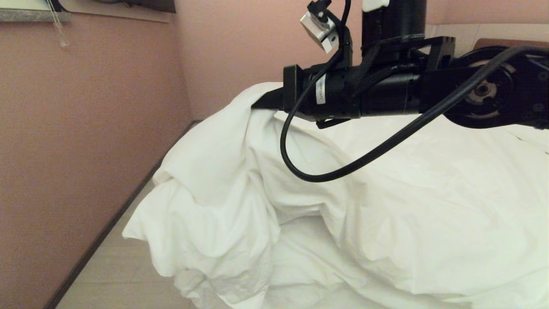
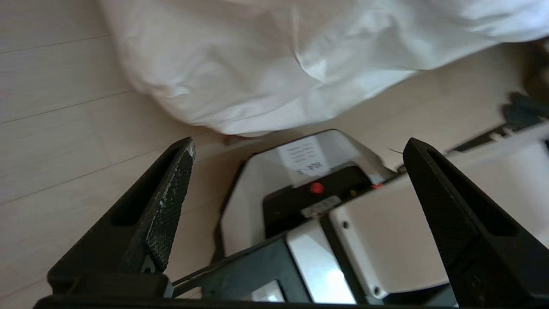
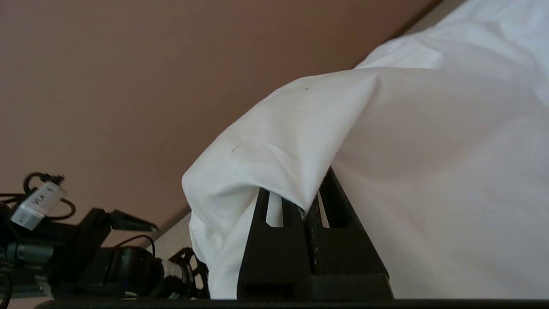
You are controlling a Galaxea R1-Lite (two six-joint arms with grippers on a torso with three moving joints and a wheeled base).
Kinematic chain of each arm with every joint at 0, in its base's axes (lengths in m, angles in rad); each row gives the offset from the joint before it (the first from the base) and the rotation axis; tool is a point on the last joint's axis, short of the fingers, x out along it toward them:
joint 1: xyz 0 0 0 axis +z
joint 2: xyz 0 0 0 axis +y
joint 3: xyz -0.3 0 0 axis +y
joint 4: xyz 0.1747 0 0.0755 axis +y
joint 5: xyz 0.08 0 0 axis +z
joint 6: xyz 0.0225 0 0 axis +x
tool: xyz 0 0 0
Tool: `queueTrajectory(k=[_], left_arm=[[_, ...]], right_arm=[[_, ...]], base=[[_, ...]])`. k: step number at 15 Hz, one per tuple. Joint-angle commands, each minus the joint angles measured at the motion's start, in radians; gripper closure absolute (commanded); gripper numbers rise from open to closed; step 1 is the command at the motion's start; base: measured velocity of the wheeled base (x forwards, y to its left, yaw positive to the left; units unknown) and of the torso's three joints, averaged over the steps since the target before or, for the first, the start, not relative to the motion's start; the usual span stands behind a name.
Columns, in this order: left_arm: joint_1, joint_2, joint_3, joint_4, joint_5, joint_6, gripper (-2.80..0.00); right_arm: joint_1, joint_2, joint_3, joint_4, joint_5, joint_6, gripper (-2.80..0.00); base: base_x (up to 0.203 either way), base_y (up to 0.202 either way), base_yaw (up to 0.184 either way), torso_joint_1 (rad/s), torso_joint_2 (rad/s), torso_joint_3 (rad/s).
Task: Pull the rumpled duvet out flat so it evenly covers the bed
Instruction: Flatten the corners of the folded blanket
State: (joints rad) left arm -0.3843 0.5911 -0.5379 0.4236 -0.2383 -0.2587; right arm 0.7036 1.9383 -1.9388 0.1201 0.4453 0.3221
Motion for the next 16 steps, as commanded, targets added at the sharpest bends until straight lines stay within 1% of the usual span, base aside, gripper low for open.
queueTrajectory(k=[1,4,6,9,11,12,13,14,16], left_arm=[[0.001,-0.001,-0.002,0.000,-0.068,-0.002,-2.80],[0.001,0.042,-0.003,-0.025,-0.096,-0.001,-2.80],[0.001,0.122,-0.002,-0.091,-0.100,-0.001,-2.80],[-0.001,0.315,-0.003,-0.220,-0.099,0.004,-2.80],[-0.007,0.460,-0.007,-0.332,-0.092,0.007,-2.80],[-0.013,0.525,-0.009,-0.397,-0.088,0.009,-2.80],[-0.030,0.585,-0.009,-0.460,-0.080,0.011,-2.80],[-0.068,0.636,-0.009,-0.509,-0.057,0.014,-2.80],[-0.165,0.720,-0.010,-0.558,0.025,0.025,-2.80]], right_arm=[[0.000,-0.030,-0.003,-0.014,-0.018,0.001,0.00],[-0.021,-0.065,-0.003,-0.014,-0.028,0.000,0.00],[-0.042,-0.080,-0.003,-0.033,-0.028,-0.001,0.00],[-0.070,-0.085,-0.003,-0.050,-0.030,-0.002,0.00],[-0.073,-0.085,-0.003,-0.050,-0.031,-0.003,0.00],[-0.070,-0.084,-0.003,-0.051,-0.044,-0.010,0.00],[-0.065,-0.080,-0.005,-0.053,-0.056,-0.020,0.00],[-0.061,-0.078,-0.005,-0.053,-0.059,-0.034,0.00],[-0.055,-0.076,-0.005,-0.052,-0.071,-0.053,0.00]], base=[[0.000,0.000,0.000,0.000,0.00,0.000],[0.000,0.000,0.000,0.000,0.00,0.000],[0.000,0.000,0.000,0.000,0.00,0.000],[0.000,0.000,0.000,0.000,0.00,0.000],[0.000,0.000,0.000,0.000,0.00,0.000],[0.000,0.000,0.000,0.000,0.00,0.000],[0.000,0.000,0.000,0.000,0.00,0.000],[0.000,0.000,0.000,0.000,0.00,0.000],[0.000,0.000,0.000,0.000,0.00,0.000]])
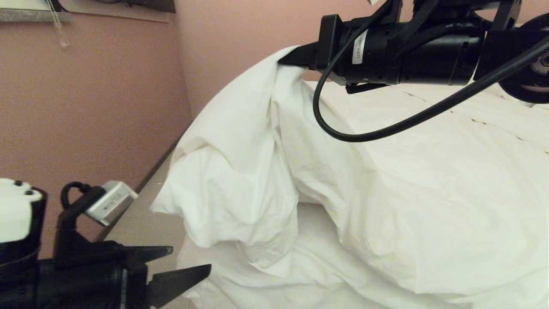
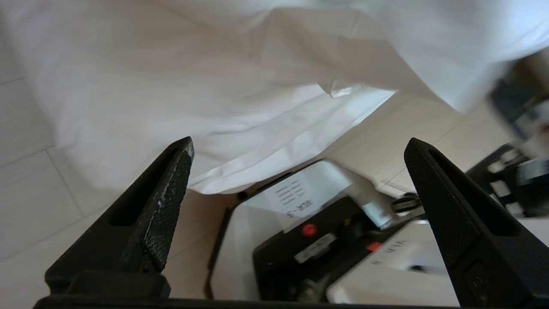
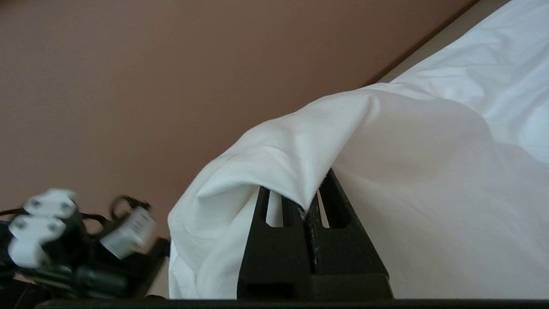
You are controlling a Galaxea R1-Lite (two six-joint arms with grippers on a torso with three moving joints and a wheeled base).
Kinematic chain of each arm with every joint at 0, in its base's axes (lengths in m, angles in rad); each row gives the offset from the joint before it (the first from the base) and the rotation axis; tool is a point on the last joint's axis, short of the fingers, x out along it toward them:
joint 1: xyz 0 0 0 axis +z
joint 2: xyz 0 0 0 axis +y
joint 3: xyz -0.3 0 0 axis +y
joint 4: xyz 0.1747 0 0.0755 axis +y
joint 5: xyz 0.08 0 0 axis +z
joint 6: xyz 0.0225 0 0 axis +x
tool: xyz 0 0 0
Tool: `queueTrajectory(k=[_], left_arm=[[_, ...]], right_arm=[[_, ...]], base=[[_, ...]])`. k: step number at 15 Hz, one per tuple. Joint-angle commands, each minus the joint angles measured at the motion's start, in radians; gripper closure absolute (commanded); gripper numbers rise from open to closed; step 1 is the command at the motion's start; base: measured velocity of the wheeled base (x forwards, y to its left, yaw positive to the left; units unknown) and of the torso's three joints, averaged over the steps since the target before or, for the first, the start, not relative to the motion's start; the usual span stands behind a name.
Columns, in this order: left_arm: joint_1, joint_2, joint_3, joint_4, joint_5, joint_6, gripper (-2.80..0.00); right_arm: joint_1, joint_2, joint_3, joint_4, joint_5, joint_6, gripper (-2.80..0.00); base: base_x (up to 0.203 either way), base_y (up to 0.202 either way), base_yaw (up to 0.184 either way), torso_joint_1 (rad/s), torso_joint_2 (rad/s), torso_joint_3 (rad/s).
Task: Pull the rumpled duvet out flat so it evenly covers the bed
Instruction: Flatten the corners of the folded blanket
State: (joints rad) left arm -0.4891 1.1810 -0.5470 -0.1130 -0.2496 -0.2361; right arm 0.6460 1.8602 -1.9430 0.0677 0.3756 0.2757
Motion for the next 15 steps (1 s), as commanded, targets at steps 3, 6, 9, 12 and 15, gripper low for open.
queueTrajectory(k=[3,6,9,12,15], left_arm=[[-0.157,0.262,-0.001,-0.188,0.120,0.014,-2.80],[-0.170,0.291,-0.007,-0.229,0.129,0.011,-2.80],[-0.190,0.319,-0.011,-0.231,0.128,0.011,-2.80],[-0.223,0.350,-0.016,-0.232,0.131,0.008,-2.80],[-0.271,0.384,-0.067,-0.233,0.130,-0.078,-2.80]], right_arm=[[0.001,0.002,0.001,0.001,-0.003,-0.006,0.00],[0.000,0.002,0.001,0.000,-0.003,-0.006,0.00],[-0.002,0.001,0.001,-0.014,-0.003,-0.004,0.00],[-0.008,-0.003,0.001,-0.020,-0.001,-0.003,0.00],[-0.021,-0.004,0.001,-0.022,-0.001,0.000,0.00]], base=[[0.000,0.000,0.000,0.000,0.00,0.000],[0.000,0.000,0.000,0.000,0.00,0.000],[0.000,0.000,0.000,0.000,0.00,0.000],[0.000,0.000,0.000,0.000,0.00,0.000],[0.000,0.000,0.000,0.000,0.00,0.000]])
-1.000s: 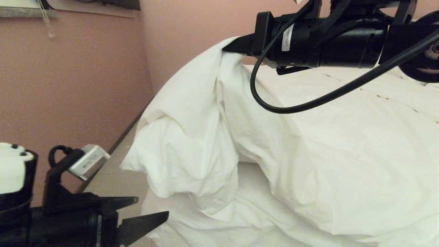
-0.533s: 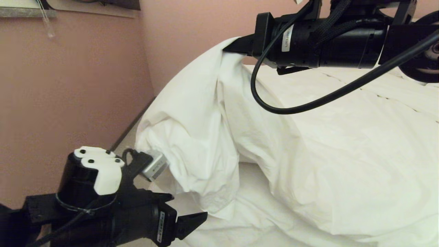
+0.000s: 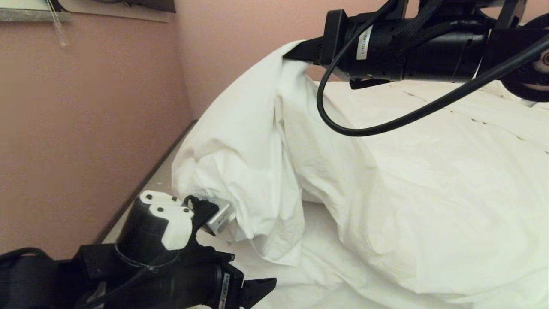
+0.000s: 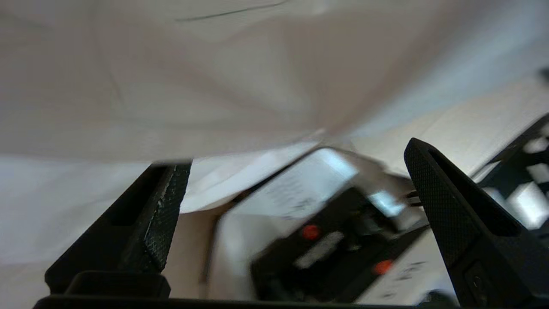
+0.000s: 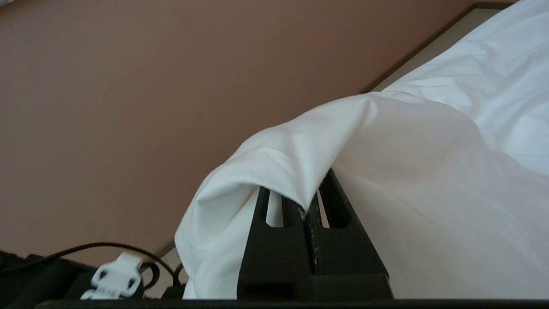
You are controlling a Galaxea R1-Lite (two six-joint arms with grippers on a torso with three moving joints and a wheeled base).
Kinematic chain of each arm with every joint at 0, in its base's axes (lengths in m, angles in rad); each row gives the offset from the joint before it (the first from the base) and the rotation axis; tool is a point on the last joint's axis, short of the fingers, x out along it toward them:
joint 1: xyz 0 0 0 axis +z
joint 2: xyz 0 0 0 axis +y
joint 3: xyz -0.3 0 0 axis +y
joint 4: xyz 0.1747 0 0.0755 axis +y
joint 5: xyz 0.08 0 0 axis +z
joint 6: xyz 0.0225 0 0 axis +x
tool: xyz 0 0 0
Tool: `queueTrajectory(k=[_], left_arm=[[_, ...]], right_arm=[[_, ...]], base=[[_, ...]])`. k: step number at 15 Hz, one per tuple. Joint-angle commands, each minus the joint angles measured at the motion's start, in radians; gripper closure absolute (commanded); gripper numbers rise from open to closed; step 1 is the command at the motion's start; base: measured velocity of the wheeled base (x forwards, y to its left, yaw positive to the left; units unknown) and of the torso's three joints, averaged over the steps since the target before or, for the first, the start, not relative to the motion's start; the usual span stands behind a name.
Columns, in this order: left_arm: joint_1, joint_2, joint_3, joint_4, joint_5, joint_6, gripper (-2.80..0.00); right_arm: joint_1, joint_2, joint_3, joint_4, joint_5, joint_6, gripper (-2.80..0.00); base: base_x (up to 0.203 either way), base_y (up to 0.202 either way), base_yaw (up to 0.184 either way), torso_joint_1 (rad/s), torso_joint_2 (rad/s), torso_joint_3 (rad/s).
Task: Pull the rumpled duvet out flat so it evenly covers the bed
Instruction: Flatten the corners of the folded blanket
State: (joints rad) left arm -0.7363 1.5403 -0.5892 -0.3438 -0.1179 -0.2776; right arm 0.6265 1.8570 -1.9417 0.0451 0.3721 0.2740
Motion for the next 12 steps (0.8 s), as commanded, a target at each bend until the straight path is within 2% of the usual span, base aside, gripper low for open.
queueTrajectory(k=[1,3,5,7,10,12], left_arm=[[-0.038,0.025,-0.047,-0.001,-0.003,-0.078,-2.80],[-0.076,0.020,-0.079,-0.003,-0.003,-0.162,-2.80],[-0.115,0.016,-0.082,-0.003,-0.003,-0.199,-2.80],[-0.186,0.020,-0.078,-0.003,-0.003,-0.212,-2.80],[-0.208,0.084,-0.073,-0.011,0.003,-0.208,-2.80],[-0.207,0.154,-0.054,-0.140,0.033,-0.207,-2.80]], right_arm=[[-0.007,0.001,0.000,-0.001,0.002,0.002,0.00],[-0.025,-0.001,0.000,-0.005,0.009,0.004,0.00],[-0.035,0.001,0.000,-0.021,0.010,0.014,0.00],[-0.036,0.000,0.000,-0.022,0.011,0.019,0.00],[-0.036,-0.004,0.000,-0.022,0.011,0.019,0.00],[-0.037,-0.006,-0.001,-0.027,0.011,0.020,0.00]], base=[[0.000,0.000,0.000,0.000,0.00,0.000],[0.000,0.000,0.000,0.000,0.00,0.000],[0.000,0.000,0.000,0.000,0.00,0.000],[0.000,0.000,0.000,0.000,0.00,0.000],[0.000,0.000,0.000,0.000,0.00,0.000],[0.000,0.000,0.000,0.000,0.00,0.000]])
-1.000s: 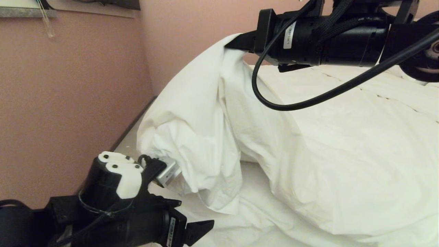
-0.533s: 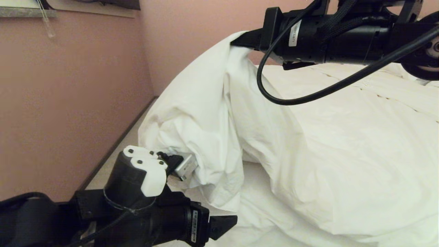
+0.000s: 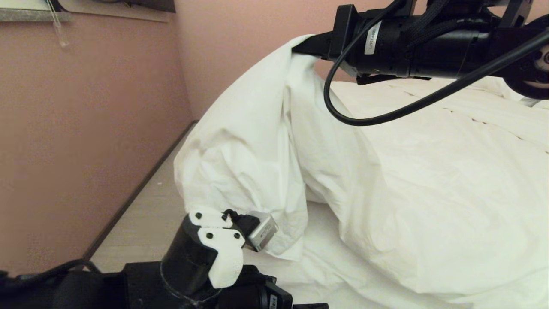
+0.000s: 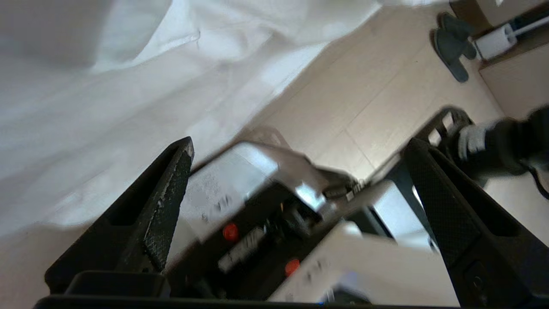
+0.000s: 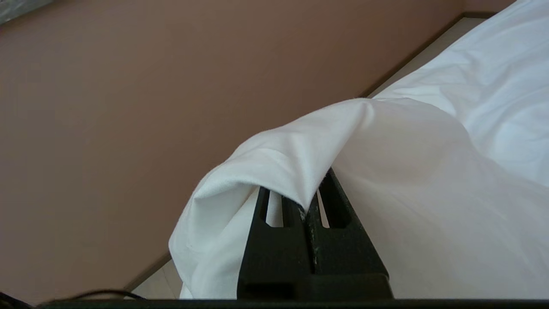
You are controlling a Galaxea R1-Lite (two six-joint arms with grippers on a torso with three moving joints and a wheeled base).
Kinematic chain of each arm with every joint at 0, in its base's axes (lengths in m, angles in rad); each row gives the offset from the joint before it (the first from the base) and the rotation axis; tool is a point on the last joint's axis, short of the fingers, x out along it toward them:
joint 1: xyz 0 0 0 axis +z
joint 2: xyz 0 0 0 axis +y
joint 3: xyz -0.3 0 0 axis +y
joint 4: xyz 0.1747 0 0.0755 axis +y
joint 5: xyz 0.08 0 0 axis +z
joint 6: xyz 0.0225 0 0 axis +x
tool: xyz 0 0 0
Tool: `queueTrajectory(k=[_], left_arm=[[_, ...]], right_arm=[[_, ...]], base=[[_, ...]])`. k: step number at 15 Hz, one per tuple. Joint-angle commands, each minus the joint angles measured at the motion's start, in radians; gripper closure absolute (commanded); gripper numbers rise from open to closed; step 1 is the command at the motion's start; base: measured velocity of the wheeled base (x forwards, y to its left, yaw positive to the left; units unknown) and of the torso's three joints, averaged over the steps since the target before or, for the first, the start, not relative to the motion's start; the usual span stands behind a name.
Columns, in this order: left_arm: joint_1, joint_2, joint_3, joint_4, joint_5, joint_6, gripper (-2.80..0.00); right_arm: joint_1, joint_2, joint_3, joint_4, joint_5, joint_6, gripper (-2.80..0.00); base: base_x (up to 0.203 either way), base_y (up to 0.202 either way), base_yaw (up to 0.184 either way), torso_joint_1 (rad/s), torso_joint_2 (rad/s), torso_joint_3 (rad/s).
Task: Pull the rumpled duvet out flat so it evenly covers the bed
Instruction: Flatten the corners of the folded blanket
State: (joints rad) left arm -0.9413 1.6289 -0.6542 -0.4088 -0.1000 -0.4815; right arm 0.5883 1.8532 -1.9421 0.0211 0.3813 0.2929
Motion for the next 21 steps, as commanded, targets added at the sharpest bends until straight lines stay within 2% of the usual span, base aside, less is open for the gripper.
queueTrajectory(k=[1,3,6,8,15,18,21], left_arm=[[-0.004,0.114,0.021,-0.166,0.061,-0.002,-2.80],[-0.010,0.185,0.034,-0.330,0.169,-0.001,-2.80],[-0.010,0.209,0.011,-0.344,0.184,-0.008,-2.80],[-0.010,0.229,0.004,-0.346,0.217,-0.008,-2.80],[-0.009,0.250,0.011,-0.354,0.226,-0.009,-2.80],[0.003,0.289,0.004,-0.499,0.280,0.001,-2.80],[0.014,0.342,-0.033,-0.577,0.314,0.013,-2.80]], right_arm=[[-0.005,-0.002,0.000,-0.010,0.004,0.002,0.00],[-0.014,-0.002,0.000,-0.010,0.005,0.003,0.00],[-0.018,-0.001,0.000,-0.012,0.005,0.003,0.00],[-0.018,-0.003,-0.001,-0.013,0.005,0.003,0.00],[-0.019,-0.037,-0.001,-0.014,0.007,0.016,0.00],[-0.019,-0.052,0.000,-0.012,0.028,0.068,0.00],[-0.018,-0.051,0.000,-0.007,0.028,0.089,0.00]], base=[[0.000,0.000,0.000,0.000,0.00,0.000],[0.000,0.000,0.000,0.000,0.00,0.000],[0.000,0.000,0.000,0.000,0.00,0.000],[0.000,0.000,0.000,0.000,0.00,0.000],[0.000,0.000,0.000,0.000,0.00,0.000],[0.000,0.000,0.000,0.000,0.00,0.000],[0.000,0.000,0.000,0.000,0.00,0.000]])
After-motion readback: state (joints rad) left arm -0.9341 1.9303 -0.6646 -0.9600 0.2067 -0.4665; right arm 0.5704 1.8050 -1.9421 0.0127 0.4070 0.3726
